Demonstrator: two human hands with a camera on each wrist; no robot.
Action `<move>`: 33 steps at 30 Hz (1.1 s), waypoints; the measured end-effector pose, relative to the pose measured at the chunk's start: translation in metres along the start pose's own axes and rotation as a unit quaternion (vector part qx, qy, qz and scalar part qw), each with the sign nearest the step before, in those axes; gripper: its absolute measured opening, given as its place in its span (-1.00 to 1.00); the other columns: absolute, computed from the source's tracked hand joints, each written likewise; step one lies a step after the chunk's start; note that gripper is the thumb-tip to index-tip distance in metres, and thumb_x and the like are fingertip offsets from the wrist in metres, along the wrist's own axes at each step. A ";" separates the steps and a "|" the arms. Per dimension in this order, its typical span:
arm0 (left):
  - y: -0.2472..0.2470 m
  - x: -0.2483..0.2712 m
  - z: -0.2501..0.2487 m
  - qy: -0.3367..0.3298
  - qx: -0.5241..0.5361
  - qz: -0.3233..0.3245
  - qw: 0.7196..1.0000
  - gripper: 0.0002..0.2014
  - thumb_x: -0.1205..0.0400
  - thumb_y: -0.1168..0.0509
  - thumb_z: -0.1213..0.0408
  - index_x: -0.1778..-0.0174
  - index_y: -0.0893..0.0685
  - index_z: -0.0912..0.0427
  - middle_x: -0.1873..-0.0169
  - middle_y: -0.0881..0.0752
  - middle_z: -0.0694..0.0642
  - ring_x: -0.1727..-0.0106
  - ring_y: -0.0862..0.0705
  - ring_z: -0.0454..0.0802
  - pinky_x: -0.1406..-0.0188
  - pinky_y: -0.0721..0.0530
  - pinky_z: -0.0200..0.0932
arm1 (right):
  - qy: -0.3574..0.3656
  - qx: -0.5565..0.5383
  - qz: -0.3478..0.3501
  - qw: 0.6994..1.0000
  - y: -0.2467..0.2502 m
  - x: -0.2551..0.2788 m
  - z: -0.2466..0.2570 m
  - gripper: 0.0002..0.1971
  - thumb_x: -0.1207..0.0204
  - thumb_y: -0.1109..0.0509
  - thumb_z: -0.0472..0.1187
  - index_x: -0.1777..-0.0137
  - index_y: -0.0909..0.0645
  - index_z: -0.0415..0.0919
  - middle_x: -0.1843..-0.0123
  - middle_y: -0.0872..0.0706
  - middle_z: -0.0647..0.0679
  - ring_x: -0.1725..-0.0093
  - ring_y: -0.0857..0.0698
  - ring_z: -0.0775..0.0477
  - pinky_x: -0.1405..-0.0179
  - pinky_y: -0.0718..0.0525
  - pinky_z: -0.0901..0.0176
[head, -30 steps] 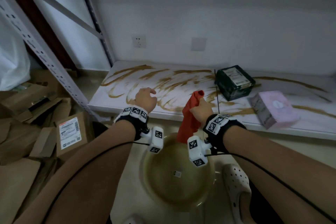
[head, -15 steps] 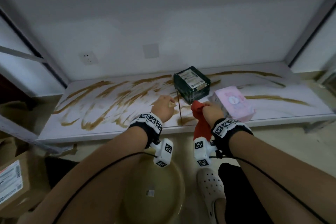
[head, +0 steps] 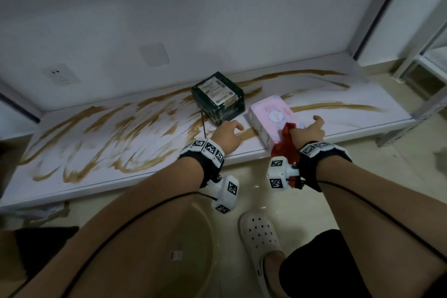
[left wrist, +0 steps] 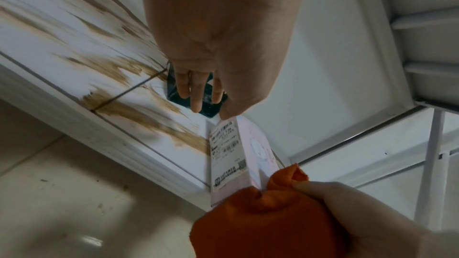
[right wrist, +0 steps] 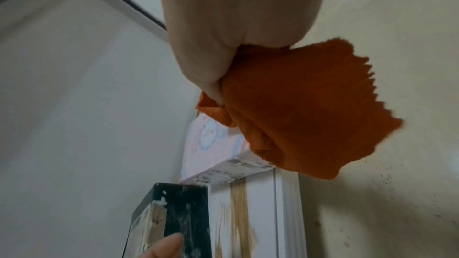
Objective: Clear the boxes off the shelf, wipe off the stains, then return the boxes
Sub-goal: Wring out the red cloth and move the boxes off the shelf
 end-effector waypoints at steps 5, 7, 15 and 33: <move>-0.022 -0.013 -0.018 0.002 -0.008 0.030 1.000 -0.62 -0.66 -0.16 0.33 -0.42 -0.51 0.14 -0.47 -0.44 0.15 -0.46 -0.44 0.09 -0.37 -0.39 -0.16 | -0.030 0.000 0.107 0.994 -0.021 -0.014 -0.010 -0.21 -0.51 -0.33 -0.27 -0.66 0.02 -0.19 -0.54 -0.39 -0.30 -0.44 -0.49 -0.34 -0.43 -0.46 -0.09; -0.033 -0.017 -0.022 -0.003 -0.015 0.043 0.999 -0.62 -0.67 -0.16 0.32 -0.44 -0.49 0.17 -0.47 -0.45 0.17 -0.46 -0.44 0.10 -0.39 -0.39 -0.15 | -0.022 0.017 0.129 0.991 -0.024 -0.014 -0.010 -0.32 -0.48 -0.36 -0.27 -0.58 -0.20 -0.28 -0.48 -0.49 -0.30 -0.38 -0.55 -0.31 -0.37 -0.52 -0.05; -0.058 -0.026 -0.020 0.043 0.144 0.081 0.985 -0.50 -0.72 -0.11 0.14 -0.59 -0.25 0.16 -0.45 -0.51 0.17 -0.42 -0.52 0.20 -0.44 -0.48 0.05 | -0.011 0.039 0.235 0.971 -0.032 0.000 -0.013 -0.67 -0.63 -0.19 -0.32 -0.35 -0.56 -0.32 -0.27 -0.66 -0.21 0.34 -0.55 0.11 0.51 -0.56 0.38; 0.023 0.016 0.034 0.115 0.355 -0.103 0.922 -0.52 -0.60 -0.30 0.06 -0.38 -0.26 -0.13 -0.27 -0.59 0.18 -0.08 -0.73 0.18 0.09 -0.79 0.03 | 0.033 -0.013 0.263 0.964 -0.062 0.056 0.030 -0.68 -0.64 -0.15 -0.32 0.33 -0.41 0.00 0.27 -0.51 0.05 0.35 -0.48 0.18 0.39 -0.51 0.39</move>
Point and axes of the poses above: each hand's wrist, its own x-axis away from the middle knuckle, its own y-axis out of the back of the hand, z = x × y, the point moved 10 cm from there along -x, towards the middle knuckle
